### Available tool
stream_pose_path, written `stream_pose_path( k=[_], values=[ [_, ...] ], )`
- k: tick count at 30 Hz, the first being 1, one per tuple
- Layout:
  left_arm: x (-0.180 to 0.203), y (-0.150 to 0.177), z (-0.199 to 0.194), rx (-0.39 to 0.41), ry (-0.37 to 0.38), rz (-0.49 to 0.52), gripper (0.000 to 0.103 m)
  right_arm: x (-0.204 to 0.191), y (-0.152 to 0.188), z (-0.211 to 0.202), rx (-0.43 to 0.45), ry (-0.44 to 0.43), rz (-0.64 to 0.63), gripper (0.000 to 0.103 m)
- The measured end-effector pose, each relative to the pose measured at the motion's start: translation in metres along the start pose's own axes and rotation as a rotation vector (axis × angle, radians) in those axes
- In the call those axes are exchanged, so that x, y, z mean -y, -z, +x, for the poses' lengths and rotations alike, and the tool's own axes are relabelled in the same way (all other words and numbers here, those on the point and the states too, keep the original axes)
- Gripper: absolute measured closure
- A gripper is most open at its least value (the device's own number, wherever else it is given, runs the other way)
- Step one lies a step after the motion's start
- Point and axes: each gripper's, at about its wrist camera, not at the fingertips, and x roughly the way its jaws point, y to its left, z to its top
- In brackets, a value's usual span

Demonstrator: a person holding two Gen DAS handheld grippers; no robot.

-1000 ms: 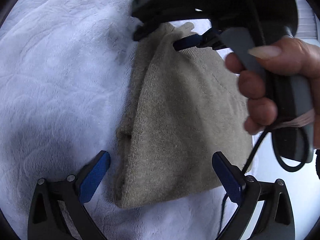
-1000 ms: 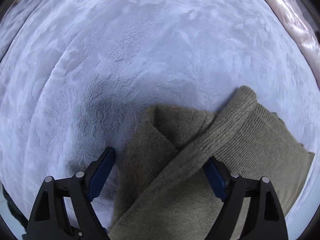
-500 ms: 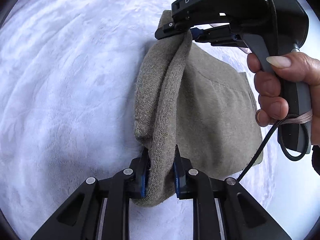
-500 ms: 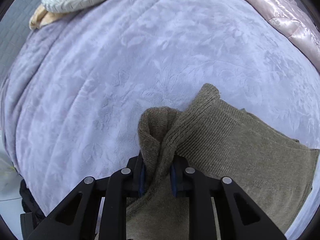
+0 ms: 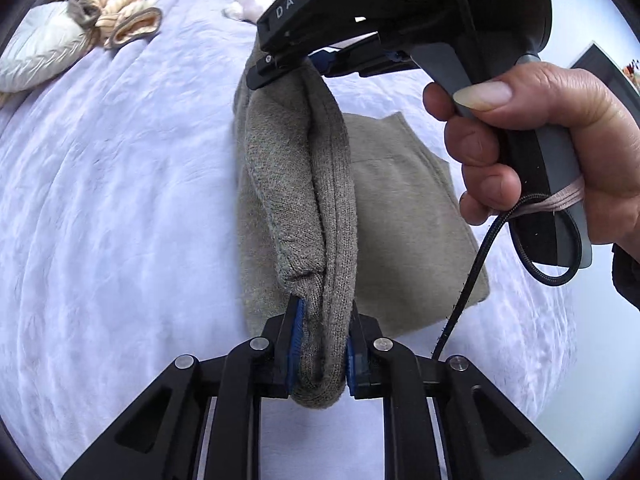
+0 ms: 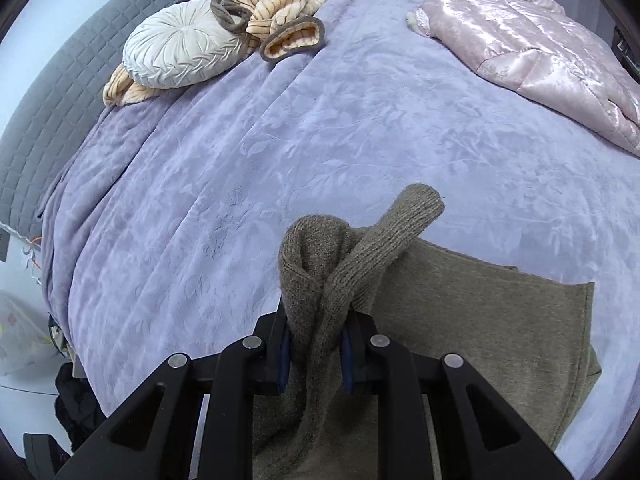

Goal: Fold small clothes
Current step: 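Lift the edge with both grippers and fold the sweater over onto itself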

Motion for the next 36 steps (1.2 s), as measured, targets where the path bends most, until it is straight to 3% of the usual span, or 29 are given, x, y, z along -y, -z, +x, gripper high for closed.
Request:
stream_pose_path(
  k=[12, 19, 27, 36],
  values=[
    [0.066, -0.001, 0.020, -0.072, -0.124, 0.049, 0.084, 0.063, 0.023, -0.055, 0.037, -0.030, -0.023, 0.082],
    [0.103, -0.011, 0.052, -0.113, -0.189, 0.050, 0.084, 0.102, 0.033, -0.073, 0.045, -0.138, -0.053, 0.082],
    [0.155, -0.018, 0.084, -0.138, -0.228, 0.117, 0.084, 0.171, 0.044, -0.077, 0.021, -0.248, -0.031, 0.082],
    [0.179, -0.013, 0.130, -0.209, -0.288, 0.194, 0.084, 0.226, 0.061, -0.060, -0.007, -0.230, 0.006, 0.082]
  ],
)
